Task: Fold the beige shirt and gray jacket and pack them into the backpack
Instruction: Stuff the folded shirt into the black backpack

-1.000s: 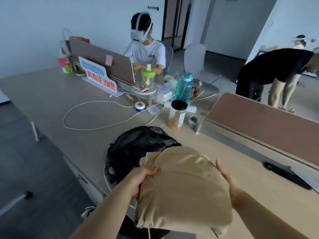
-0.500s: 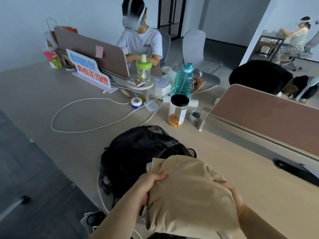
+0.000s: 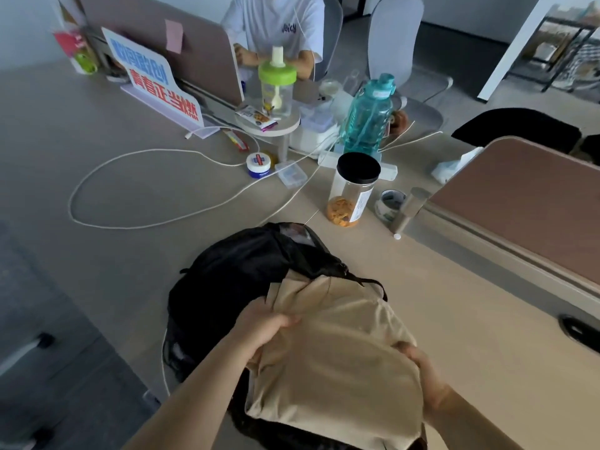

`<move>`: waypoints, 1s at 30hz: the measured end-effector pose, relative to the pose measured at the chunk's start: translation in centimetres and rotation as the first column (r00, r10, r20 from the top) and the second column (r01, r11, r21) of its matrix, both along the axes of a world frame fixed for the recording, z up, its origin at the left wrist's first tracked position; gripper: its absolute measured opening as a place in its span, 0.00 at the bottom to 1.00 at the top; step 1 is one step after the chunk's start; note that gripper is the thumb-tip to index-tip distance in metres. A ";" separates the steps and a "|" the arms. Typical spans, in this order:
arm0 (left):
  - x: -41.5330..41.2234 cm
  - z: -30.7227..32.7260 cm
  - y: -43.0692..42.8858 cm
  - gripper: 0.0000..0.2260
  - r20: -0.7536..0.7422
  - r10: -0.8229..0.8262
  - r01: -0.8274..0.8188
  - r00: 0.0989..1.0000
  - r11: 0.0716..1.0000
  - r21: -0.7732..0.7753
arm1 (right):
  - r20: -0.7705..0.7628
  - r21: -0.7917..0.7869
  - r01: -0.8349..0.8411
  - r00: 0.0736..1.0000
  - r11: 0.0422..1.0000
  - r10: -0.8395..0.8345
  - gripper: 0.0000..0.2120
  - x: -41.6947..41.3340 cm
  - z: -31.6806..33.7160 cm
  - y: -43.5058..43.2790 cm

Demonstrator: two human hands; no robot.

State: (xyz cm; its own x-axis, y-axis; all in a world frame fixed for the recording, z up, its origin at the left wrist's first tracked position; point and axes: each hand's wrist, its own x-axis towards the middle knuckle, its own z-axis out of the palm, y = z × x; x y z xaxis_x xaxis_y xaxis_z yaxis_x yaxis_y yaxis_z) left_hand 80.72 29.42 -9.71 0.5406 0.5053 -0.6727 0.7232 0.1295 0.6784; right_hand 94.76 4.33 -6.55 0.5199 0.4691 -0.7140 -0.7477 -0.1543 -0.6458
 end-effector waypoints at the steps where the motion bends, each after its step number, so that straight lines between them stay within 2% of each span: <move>1: 0.1 -1.1 -0.1 0.25 -0.091 -0.126 0.144 0.988 0.965 0.217 | -0.140 0.012 -0.106 0.984 0.994 0.107 0.16 -3.6 -1.6 1.0; 2: 0.1 -1.8 -0.5 0.28 -0.168 -0.195 0.245 0.966 0.895 0.373 | -0.132 -0.006 -0.143 0.981 0.990 0.141 0.21 -3.6 -3.0 0.2; 3: -0.1 -2.3 -0.9 0.30 -0.204 -0.203 0.279 0.958 0.827 0.489 | -0.119 -0.070 -0.157 0.982 0.985 0.148 0.28 -4.1 -3.9 0.4; 4: -0.3 -2.4 -1.2 0.29 -0.196 -0.173 0.256 0.965 0.772 0.582 | -0.109 -0.041 -0.137 0.985 0.990 0.132 0.34 -3.8 -4.8 -0.3; 6: -0.8 -2.4 -1.3 0.21 -0.078 -0.106 0.128 0.991 0.646 0.753 | -0.127 -0.056 -0.121 0.985 0.991 0.113 0.38 -3.1 -4.8 -0.3; 7: -1.1 -2.7 -0.8 0.18 -0.052 -0.102 0.104 0.993 0.614 0.782 | -0.148 -0.028 -0.117 0.983 0.993 0.112 0.37 -3.3 -4.5 -0.3; 9: -1.6 -3.0 0.5 0.22 -0.140 -0.128 0.189 0.982 0.651 0.735 | -0.170 0.054 -0.081 0.981 0.995 0.089 0.30 -3.6 -4.2 -0.4; 11: -1.9 -3.2 1.5 0.29 -0.332 -0.238 0.404 0.913 0.641 0.652 | -0.199 0.134 -0.081 0.974 0.988 0.107 0.37 -3.6 -3.9 -0.5; 13: -1.9 -3.2 1.8 0.33 -0.463 -0.300 0.550 0.834 0.521 0.652 | -0.222 0.149 -0.133 0.961 0.980 0.165 0.39 -3.8 -4.2 -0.3; 15: -1.8 -2.8 2.4 0.25 -0.487 -0.304 0.574 0.819 0.414 0.706 | -0.172 0.079 -0.175 0.967 0.981 0.186 0.35 -4.2 -4.5 0.1; 16: -1.7 -2.4 3.0 0.18 -0.445 -0.309 0.540 0.841 0.420 0.729 | -0.142 0.043 -0.168 0.975 0.985 0.173 0.35 -4.2 -4.6 0.2; 19: -1.4 0.1 5.4 0.07 -0.140 -0.206 0.242 0.969 0.654 0.717 | -0.072 0.020 -0.146 0.986 0.989 0.147 0.35 -4.3 -4.8 0.3; 21: -1.2 2.6 6.8 0.02 0.060 -0.088 0.029 0.994 0.765 0.644 | -0.014 0.005 -0.136 0.991 0.991 0.137 0.30 -4.6 -4.3 0.6; 23: -1.2 4.6 7.0 0.02 0.227 0.070 -0.177 0.971 0.849 0.498 | 0.063 -0.038 -0.123 0.990 0.992 0.125 0.29 -5.0 -3.8 0.9; 25: -1.2 5.7 6.5 0.03 0.252 0.116 -0.211 0.961 0.895 0.393 | 0.132 -0.087 -0.119 0.983 0.989 0.130 0.26 -5.5 -3.2 1.5; 27: -1.3 6.0 5.6 0.03 0.222 0.067 -0.141 0.973 0.930 0.340 | 0.236 -0.182 -0.126 0.957 0.975 0.168 0.23 -5.8 -2.6 2.2; 30: -1.5 6.4 4.1 0.04 0.196 -0.003 -0.048 0.981 0.966 0.254 | 0.348 -0.256 -0.196 0.895 0.947 0.279 0.23 -5.9 -1.2 3.9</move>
